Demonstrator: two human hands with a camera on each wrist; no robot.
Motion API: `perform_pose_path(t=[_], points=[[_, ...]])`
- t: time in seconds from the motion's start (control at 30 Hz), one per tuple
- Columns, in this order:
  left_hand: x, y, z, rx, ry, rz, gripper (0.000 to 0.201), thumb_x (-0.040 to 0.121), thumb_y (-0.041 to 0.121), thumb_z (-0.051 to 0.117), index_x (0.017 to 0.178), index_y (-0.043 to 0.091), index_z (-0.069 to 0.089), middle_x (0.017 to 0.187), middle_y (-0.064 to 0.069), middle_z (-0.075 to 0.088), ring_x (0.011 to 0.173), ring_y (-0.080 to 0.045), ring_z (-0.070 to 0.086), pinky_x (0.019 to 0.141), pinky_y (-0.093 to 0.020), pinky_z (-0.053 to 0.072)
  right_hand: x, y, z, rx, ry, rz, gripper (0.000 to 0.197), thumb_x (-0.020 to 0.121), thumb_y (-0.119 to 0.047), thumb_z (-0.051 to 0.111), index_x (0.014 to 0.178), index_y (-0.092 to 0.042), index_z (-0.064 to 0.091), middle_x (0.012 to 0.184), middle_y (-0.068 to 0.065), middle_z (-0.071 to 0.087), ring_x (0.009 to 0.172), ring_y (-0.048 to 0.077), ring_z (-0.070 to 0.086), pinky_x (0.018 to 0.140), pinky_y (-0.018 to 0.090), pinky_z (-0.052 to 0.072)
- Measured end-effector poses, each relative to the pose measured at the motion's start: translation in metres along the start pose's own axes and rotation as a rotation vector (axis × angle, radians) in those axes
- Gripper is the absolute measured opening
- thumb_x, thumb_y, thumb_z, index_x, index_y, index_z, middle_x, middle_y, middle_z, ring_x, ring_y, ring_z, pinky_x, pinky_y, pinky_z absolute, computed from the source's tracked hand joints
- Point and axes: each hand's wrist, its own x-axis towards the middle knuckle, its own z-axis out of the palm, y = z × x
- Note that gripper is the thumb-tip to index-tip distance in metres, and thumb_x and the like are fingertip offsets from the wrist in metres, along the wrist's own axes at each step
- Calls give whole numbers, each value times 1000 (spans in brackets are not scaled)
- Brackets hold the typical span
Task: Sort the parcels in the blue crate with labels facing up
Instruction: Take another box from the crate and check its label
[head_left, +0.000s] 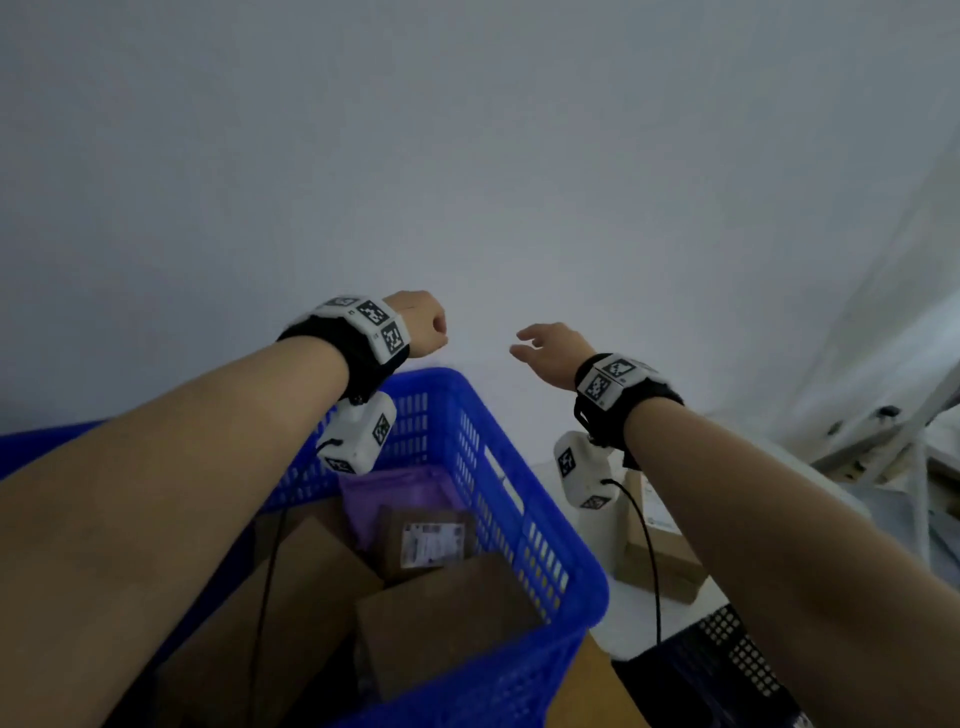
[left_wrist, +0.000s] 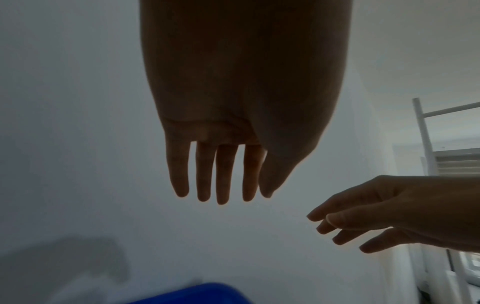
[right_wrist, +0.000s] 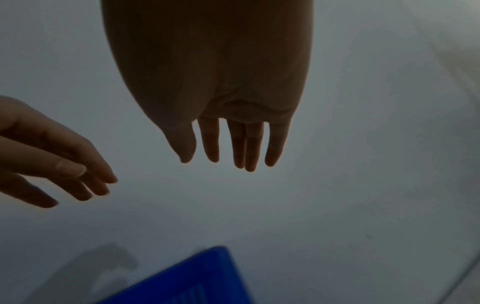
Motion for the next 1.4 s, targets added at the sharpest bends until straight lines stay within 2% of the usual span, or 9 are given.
perform_pose_path(t=[0.37,0.5,0.63,0.87,1.03,1.17,1.3,1.33,1.4], points=[[-133,-168,5,-15,-61,-221,30,92,24,54,117,10,65,124,-11,63,112,-27,59,94,-33,46,-38,-130,114,-37,-169,-158,47,95,-36,51,135,-11,50,134,13,55,117,29,56,92,29,43],[-168,-211,15,-42,-98,-271,31,93,23,54,117,7,65,125,-12,62,112,-28,58,95,-35,46,-48,-155,149,-39,-247,-192,47,93,-34,55,134,-11,52,133,14,56,115,28,58,97,33,45],[-191,-239,35,-67,-136,-335,29,93,25,55,115,10,66,125,-9,62,114,-26,57,95,-34,46,-52,-168,174,-110,-353,-226,48,94,-34,53,135,-10,51,141,12,49,128,27,48,106,33,37],[-209,-263,86,-180,-230,-470,30,91,30,57,115,13,66,126,-8,61,117,-25,55,100,-33,43,-38,-171,217,-201,-525,-256,53,95,-35,52,138,-6,46,145,11,45,132,26,43,108,32,33],[-219,-266,122,-295,-416,-558,35,93,38,53,119,16,63,128,-4,58,113,-23,55,96,-35,45,-30,-168,242,-317,-584,-251,53,96,-35,51,134,1,48,140,19,46,128,32,45,105,38,37],[-219,-265,141,-336,-510,-627,47,90,46,54,125,14,58,128,-6,58,107,-23,60,96,-36,47,-24,-159,255,-391,-639,-200,59,92,-41,55,133,-1,47,137,18,47,123,32,48,96,37,42],[-213,-257,156,-486,-492,-770,58,91,44,55,133,5,50,119,-13,64,94,-25,65,79,-35,46,-16,-143,264,-382,-681,-105,56,84,-52,61,114,-5,61,113,11,62,101,29,61,90,38,51],[-212,-255,160,-504,-514,-796,61,91,45,54,135,3,47,117,-15,65,89,-25,66,75,-36,49,-17,-139,265,-340,-696,-70,54,83,-51,62,112,-6,61,109,9,63,95,28,62,85,38,53],[-211,-252,169,-545,-562,-836,65,91,45,54,136,-1,43,113,-19,65,79,-25,66,67,-37,55,-20,-133,267,-238,-728,4,46,85,-46,63,113,-10,57,102,7,59,80,25,59,64,33,51]])
